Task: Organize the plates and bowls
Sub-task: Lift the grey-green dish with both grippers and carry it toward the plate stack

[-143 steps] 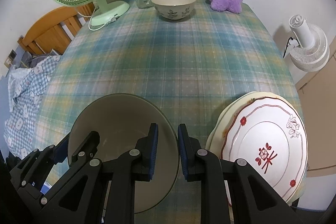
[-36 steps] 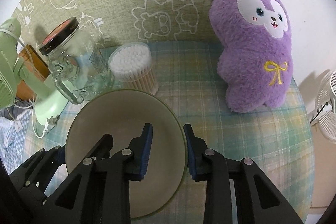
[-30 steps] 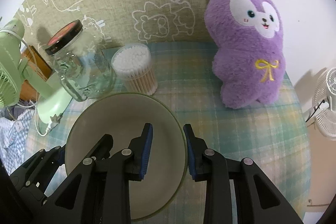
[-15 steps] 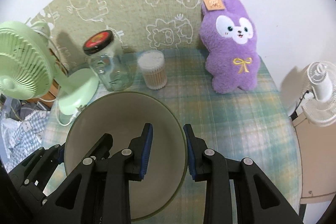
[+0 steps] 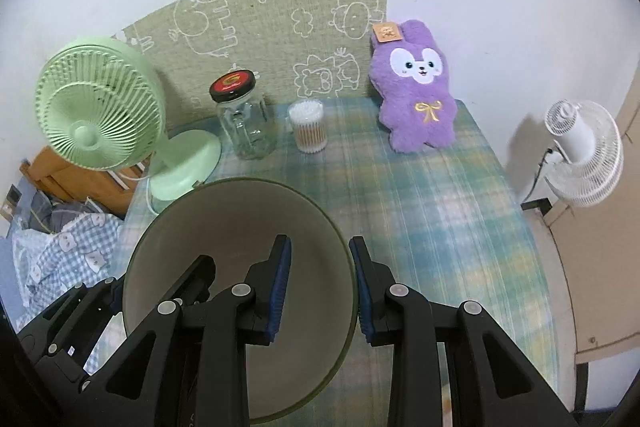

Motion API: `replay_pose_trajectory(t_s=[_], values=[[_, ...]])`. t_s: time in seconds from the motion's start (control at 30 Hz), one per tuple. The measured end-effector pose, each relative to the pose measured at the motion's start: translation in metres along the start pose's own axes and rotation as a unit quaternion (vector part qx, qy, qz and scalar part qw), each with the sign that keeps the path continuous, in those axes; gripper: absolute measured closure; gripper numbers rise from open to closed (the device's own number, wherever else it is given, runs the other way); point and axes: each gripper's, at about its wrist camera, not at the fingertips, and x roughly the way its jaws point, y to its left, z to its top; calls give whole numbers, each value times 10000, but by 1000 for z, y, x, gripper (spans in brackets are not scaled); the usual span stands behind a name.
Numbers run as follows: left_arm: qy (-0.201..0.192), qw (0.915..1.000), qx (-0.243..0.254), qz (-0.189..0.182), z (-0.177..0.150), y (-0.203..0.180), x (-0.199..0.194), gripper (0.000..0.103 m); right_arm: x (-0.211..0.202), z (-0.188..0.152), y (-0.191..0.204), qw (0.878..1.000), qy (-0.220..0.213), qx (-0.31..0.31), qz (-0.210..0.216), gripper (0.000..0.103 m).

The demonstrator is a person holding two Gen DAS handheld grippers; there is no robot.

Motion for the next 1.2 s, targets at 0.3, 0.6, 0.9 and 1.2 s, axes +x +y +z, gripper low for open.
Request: replay_pose_trajectory(t_s=[0.3,0.6,0.9,1.2], values=[[28,9999,66,-83,-45,6,-34,70,-41,-47,8,9999,-39,56,-98,70],[229,9995,126,-151,-89,8,-45,70,-56,-94,9,9997,141,144,-169,70],[578,9980,145,-212,-131,7,-40,70,-53,-136,4,9984,436,273,-226,70],[810,9962,152,-275,-156,10,-37,70,-49,-164,5,9966,689,328,-316,70]])
